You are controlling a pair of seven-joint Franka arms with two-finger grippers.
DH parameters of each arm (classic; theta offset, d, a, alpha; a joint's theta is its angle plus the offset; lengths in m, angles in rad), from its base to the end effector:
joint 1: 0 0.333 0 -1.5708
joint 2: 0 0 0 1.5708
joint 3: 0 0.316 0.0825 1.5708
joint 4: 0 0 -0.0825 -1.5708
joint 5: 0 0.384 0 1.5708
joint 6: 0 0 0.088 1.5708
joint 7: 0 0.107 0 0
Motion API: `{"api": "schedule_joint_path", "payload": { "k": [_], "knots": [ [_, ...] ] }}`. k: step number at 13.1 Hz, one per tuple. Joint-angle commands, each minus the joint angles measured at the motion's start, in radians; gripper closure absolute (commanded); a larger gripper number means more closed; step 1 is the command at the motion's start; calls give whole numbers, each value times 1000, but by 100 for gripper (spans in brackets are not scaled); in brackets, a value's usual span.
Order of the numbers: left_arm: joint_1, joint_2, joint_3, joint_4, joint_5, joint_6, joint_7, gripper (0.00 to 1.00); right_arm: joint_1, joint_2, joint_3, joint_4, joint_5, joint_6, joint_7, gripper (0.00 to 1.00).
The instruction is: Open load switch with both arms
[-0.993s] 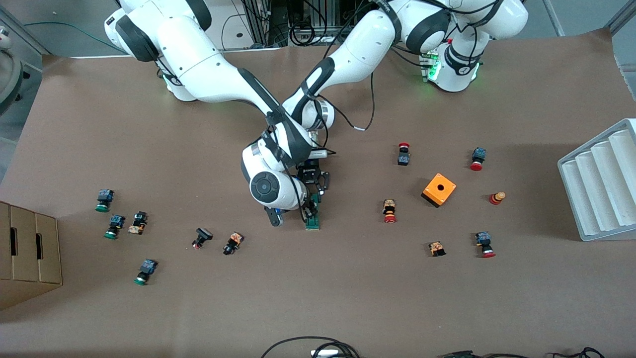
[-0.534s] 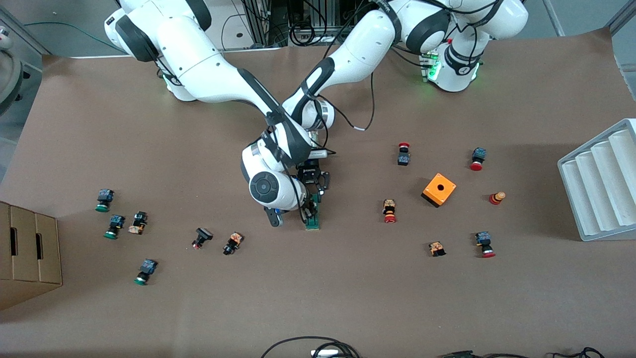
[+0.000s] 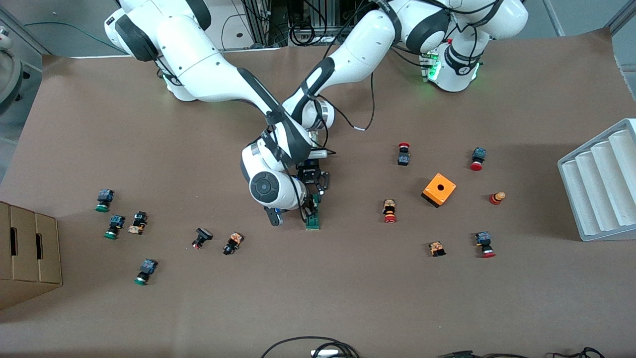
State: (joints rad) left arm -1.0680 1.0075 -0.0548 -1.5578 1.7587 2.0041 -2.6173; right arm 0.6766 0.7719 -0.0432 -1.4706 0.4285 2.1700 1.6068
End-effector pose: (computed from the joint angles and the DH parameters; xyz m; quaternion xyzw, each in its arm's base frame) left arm 0.3454 -0.5728 0.0545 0.8039 0.0630 0.5914 0.0026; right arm 0.5625 0.4395 0.2171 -0.8095 0.5649 0.1555 0.0372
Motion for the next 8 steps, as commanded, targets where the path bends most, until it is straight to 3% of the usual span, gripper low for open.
{"api": "schedule_joint_path", "payload": {
  "k": [1, 8],
  "knots": [
    [5, 33, 4, 22, 7, 28, -3, 46, 0, -6, -7, -5, -37, 34, -4, 100],
    [5, 33, 4, 22, 7, 28, -3, 46, 1, 23, -7, -5, -37, 63, -8, 100]
  ]
}}
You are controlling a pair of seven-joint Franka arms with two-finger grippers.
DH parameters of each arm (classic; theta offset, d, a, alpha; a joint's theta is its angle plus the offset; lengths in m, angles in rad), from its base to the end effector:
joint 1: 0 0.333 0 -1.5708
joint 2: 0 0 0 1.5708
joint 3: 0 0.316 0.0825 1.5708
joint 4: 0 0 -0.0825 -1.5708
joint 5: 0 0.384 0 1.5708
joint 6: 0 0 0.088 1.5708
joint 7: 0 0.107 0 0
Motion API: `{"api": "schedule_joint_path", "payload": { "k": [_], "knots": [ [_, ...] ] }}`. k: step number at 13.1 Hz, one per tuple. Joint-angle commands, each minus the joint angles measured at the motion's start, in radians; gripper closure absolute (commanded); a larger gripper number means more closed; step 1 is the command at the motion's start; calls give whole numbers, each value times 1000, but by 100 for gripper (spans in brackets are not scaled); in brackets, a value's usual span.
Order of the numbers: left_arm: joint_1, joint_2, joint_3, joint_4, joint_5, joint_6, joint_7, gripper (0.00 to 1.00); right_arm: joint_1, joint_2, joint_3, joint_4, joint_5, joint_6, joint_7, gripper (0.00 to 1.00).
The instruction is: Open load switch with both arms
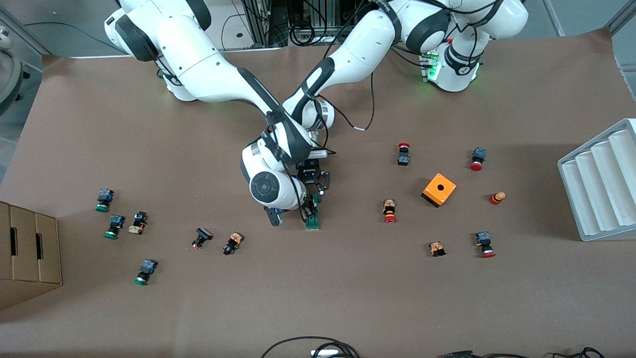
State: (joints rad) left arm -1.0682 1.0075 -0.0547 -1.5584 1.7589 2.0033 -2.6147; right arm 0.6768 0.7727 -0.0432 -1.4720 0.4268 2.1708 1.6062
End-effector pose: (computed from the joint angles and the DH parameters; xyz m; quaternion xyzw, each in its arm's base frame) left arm 0.3454 -0.5726 0.0543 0.8038 0.0618 0.5917 0.0015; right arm 0.5621 0.4393 0.2159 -0.8100 0.5644 0.1550 0.0363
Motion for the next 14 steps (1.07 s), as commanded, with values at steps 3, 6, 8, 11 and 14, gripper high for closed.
{"api": "schedule_joint_path", "payload": {
  "k": [3, 6, 8, 11, 14],
  "knots": [
    [5, 33, 4, 23, 7, 29, -5, 46, 1, 28, -7, -4, -36, 75, -8, 100],
    [5, 33, 4, 23, 5, 29, -5, 46, 3, 36, -7, -4, -36, 83, -5, 100],
    [5, 34, 4, 23, 7, 29, -5, 46, 3, 36, -7, -4, -36, 84, -3, 100],
    [5, 34, 4, 23, 7, 29, -5, 46, 1, 23, -7, 12, -28, 61, 4, 100],
    [5, 34, 4, 21, 5, 29, -5, 46, -9, -6, -11, 44, -20, -3, 11, 13]
  ]
}}
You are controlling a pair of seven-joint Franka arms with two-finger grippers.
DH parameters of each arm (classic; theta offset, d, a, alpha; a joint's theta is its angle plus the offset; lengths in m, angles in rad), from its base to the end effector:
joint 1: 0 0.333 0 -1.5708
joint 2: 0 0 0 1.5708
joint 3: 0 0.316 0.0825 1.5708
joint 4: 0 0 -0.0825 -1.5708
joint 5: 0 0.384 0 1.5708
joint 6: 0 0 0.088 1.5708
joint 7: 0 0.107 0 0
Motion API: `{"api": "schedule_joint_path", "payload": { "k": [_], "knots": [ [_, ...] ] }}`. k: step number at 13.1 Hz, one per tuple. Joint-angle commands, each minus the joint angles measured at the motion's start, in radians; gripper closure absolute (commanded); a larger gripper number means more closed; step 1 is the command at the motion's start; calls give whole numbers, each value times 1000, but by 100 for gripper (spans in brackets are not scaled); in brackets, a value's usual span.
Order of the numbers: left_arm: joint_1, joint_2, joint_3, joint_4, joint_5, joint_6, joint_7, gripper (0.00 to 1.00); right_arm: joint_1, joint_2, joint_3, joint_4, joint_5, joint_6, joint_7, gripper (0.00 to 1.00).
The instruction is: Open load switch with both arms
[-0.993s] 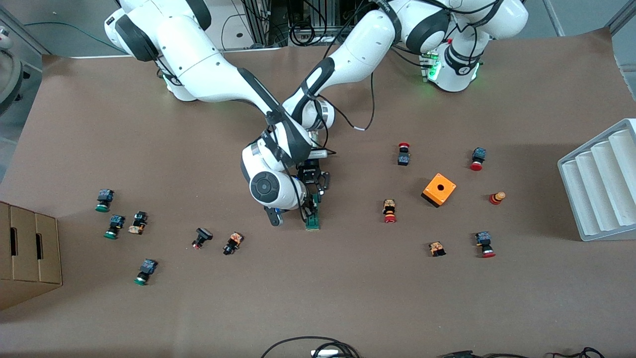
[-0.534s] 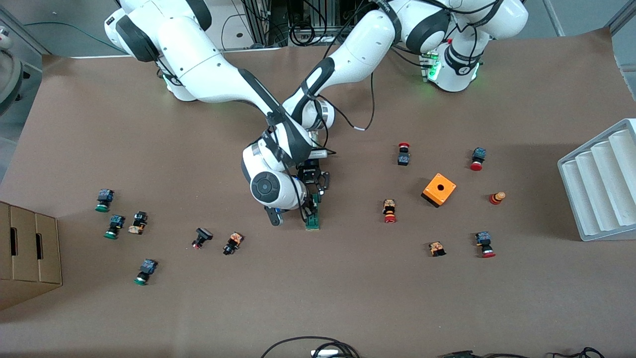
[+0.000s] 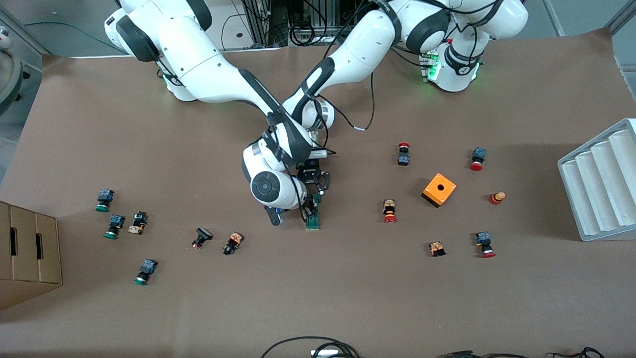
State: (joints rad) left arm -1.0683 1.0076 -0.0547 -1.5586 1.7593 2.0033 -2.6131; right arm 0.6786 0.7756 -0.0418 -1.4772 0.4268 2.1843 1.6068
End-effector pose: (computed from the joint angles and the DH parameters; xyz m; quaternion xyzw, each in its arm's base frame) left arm 0.3453 -0.5725 0.0542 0.8039 0.0608 0.5917 0.0010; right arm 0.5610 0.4400 0.2126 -0.8098 0.5651 0.1531 0.0379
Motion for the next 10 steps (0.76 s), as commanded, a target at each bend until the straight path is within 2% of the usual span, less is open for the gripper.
{"api": "schedule_joint_path", "payload": {
  "k": [1, 4, 6, 7, 10],
  "knots": [
    [5, 34, 4, 22, 6, 29, -7, 46, -16, -21, -13, 54, -22, -30, 13, 0],
    [5, 37, 4, 22, 5, 29, -7, 46, -25, -93, -16, 54, -31, -61, 7, 0],
    [5, 37, 4, 23, 5, 29, -7, 45, -59, -166, -16, 37, -71, -72, -42, 0],
    [5, 36, 4, 25, 8, 29, -7, 42, -77, -197, -16, 32, -89, -98, -94, 0],
    [5, 26, 4, 41, 11, 35, -5, 20, -146, -310, -30, 22, -102, -207, -363, 0]
  ]
}}
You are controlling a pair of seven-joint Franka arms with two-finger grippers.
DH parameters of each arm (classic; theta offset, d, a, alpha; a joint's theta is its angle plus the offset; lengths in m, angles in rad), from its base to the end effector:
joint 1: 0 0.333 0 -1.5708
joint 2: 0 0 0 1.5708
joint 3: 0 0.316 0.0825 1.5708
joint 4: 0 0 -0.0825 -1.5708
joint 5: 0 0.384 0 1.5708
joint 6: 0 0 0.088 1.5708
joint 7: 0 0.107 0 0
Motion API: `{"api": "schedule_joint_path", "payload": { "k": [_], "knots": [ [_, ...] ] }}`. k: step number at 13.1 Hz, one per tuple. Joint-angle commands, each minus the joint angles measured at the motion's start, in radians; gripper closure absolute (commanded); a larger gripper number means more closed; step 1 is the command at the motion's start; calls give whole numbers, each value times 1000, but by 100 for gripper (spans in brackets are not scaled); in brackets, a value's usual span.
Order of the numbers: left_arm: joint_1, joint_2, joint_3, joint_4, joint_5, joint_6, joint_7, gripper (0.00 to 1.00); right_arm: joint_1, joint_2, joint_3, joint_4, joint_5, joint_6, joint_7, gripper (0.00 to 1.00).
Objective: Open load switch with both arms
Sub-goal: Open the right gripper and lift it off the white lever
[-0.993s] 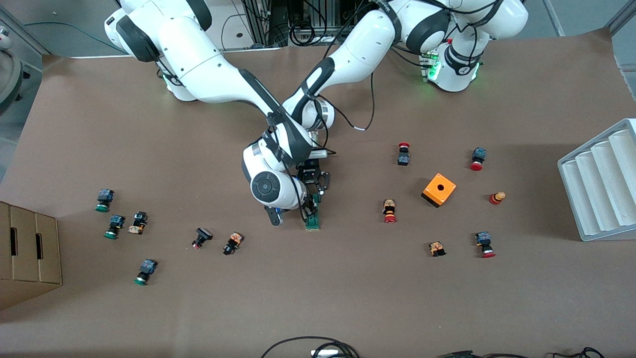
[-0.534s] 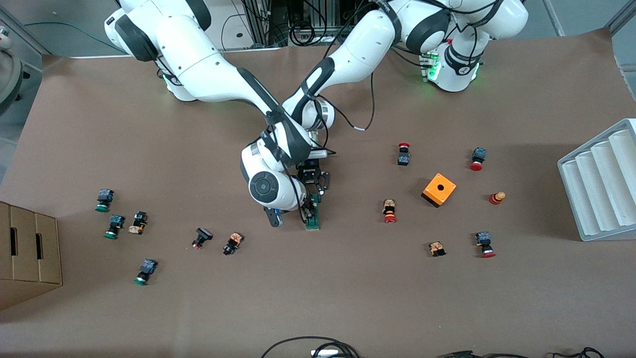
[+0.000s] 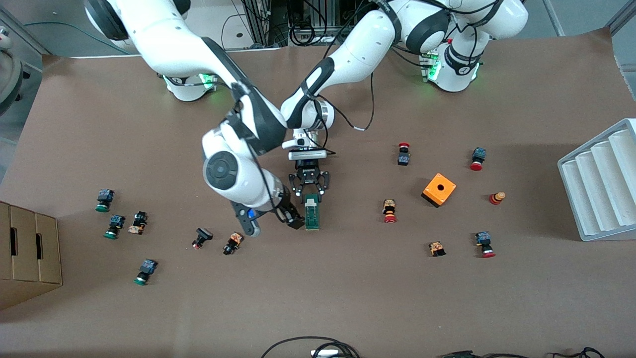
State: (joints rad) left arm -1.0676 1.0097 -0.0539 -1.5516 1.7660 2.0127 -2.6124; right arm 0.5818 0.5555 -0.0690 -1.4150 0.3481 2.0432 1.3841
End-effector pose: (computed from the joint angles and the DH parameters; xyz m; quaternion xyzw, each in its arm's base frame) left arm 0.3462 -0.5748 0.0550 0.8046 0.0582 0.5910 0.0054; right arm 0.6127 0.3774 0.3873 -0.8667 0.4776 0.0916 0.1112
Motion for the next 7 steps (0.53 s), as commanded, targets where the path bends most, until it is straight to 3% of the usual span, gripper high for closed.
{"api": "schedule_joint_path", "payload": {
  "k": [1, 2, 3, 7],
  "knots": [
    [5, 23, 6, 36, 6, 34, -2, 17, -89, -127, -8, -44, -24, -121, -246, 0],
    [5, 23, 9, 36, 6, 41, 18, 6, -121, -162, -12, -44, -26, -170, -363, 0],
    [5, 23, 9, 35, 1, 41, 41, 0, -153, -199, -27, -45, -46, -228, -470, 0],
    [3, 20, 9, 31, -34, 37, 55, 0, -264, -372, -35, -128, -179, -311, -871, 0]
  ]
}}
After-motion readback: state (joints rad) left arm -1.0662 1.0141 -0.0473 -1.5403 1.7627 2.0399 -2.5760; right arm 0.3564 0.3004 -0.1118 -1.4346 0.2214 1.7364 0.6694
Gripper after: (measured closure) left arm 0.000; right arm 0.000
